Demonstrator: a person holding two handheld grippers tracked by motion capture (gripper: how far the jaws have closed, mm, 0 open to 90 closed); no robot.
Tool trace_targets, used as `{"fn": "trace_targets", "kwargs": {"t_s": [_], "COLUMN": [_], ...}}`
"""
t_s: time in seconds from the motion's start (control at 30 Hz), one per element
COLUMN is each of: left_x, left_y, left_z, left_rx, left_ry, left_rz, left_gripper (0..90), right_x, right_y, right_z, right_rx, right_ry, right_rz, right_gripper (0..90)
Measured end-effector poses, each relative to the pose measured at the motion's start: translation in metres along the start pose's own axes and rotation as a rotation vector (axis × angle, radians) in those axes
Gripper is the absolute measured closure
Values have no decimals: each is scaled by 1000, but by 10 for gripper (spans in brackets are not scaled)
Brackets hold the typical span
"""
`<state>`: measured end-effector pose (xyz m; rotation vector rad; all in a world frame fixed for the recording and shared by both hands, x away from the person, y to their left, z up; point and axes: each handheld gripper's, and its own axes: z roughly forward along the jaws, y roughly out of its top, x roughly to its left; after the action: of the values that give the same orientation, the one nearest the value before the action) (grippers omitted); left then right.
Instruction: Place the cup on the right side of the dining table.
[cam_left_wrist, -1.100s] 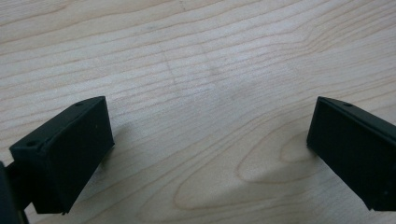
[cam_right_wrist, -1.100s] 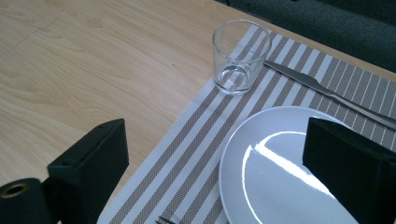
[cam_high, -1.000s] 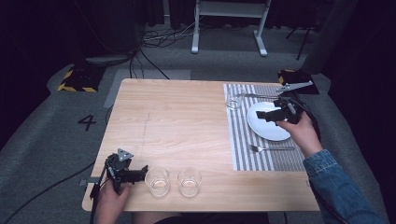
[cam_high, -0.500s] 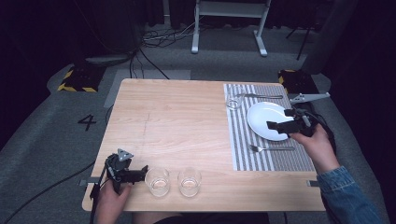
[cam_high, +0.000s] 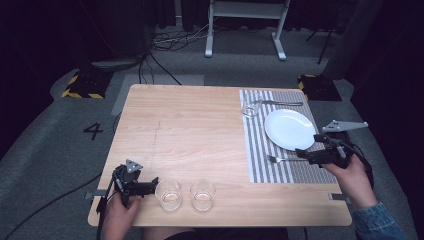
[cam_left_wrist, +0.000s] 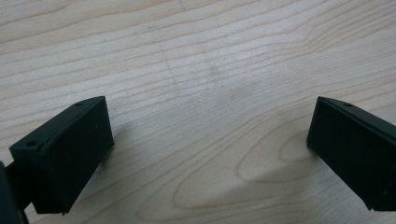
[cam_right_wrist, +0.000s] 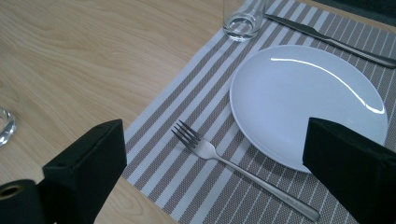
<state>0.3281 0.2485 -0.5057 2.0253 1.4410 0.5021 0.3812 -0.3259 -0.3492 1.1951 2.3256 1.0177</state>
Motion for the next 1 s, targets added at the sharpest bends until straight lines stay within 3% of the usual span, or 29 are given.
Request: {"fn": "trace_targets", "kwargs": {"t_s": [0.33,0.53,1.0], "left_x": [0,0,0], "left_y": [0,0,0], "left_z": [0,0,0], "left_rx": [0,0,0], "left_ry": [0,0,0], "left_rz": [0,0,0], "left_gripper": [5,5,5], "right_x": [2,6,5], "right_y": [-31,-55,-100], "right_z": [-6,4,25], "right_rx": [-9,40,92], "right_ry": [17,23,56], "right_rz": [-15,-36,26], "right_gripper": [63,63,61]}}
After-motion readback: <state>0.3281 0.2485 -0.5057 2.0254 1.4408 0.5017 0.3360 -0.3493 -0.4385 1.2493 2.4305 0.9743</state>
